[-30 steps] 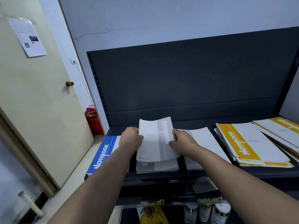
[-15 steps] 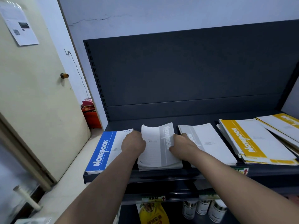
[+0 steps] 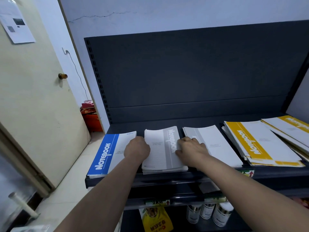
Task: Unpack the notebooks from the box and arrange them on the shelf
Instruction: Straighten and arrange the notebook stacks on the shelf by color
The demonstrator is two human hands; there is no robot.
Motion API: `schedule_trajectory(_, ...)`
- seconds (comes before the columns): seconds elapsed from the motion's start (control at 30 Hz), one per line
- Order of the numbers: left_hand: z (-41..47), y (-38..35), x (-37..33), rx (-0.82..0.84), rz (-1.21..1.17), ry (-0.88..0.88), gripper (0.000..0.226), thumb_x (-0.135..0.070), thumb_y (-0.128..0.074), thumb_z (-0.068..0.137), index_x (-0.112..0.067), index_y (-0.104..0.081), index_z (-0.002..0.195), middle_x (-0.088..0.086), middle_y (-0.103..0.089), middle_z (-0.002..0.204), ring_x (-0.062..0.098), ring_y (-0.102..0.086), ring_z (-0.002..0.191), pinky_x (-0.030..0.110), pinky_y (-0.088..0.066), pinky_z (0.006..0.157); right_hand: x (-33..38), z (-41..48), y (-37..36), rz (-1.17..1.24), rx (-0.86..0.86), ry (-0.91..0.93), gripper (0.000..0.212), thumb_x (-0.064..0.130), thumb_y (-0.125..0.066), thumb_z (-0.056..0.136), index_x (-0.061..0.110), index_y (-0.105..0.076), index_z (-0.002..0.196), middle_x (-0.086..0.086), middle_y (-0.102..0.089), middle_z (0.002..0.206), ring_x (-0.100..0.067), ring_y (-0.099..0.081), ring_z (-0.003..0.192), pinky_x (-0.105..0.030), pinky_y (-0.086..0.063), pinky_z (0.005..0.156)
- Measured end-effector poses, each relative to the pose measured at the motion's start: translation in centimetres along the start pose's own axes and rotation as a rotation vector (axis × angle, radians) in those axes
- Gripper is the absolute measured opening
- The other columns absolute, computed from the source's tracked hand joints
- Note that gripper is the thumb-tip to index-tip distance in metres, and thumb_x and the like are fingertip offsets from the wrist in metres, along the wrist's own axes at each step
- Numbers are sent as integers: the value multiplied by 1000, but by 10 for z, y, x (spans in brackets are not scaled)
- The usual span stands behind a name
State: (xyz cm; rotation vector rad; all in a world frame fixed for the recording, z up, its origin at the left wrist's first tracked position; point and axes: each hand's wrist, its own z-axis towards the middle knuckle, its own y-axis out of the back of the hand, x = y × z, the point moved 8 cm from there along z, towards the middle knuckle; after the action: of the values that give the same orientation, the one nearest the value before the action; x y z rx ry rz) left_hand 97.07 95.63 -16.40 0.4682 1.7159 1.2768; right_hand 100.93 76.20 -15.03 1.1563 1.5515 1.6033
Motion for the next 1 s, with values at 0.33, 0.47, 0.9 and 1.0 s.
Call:
schedule_trajectory(0.33,-20,37,-38,-212,13,-133,28,-22,-50,96,-8,-56,119,10,-57,120,29,-55,110,36,-45,81,-6,-6,32,42,-201,-1,34,30,-39,97,22,-54,126,-2,-53,130,-26,-41,124,-41,-36,94)
schedule_trajectory(0.47,-29,20,-100,-119,-81,-282,32,-22,-48,94,-17,-61,122,2,-62,121,25,-56,114,27,-40,81,-47,-23,45,-69,-277,25,41,21,-42,94,31,-52,133,5,-50,137,-21,-37,130,-39,-34,98)
schedule_trajectory(0.9,-63,-83,-275,112,-75,-356,16,-14,-54,85,-11,-51,70,11,-57,74,29,-52,76,32,-43,64,-282,-59,75,-169,-212,-265,40,23,-43,95,25,-51,134,-1,-48,138,-25,-38,129,-40,-39,97)
schedule_trajectory(1.0,-65,-108,-298,134,-22,-291,13,-16,-56,84,-5,-62,80,17,-66,92,33,-62,92,32,-45,67,-308,-50,72,-65,-174,-202,39,28,-45,96,19,-52,133,-5,-52,136,-27,-44,125,-38,-44,97)
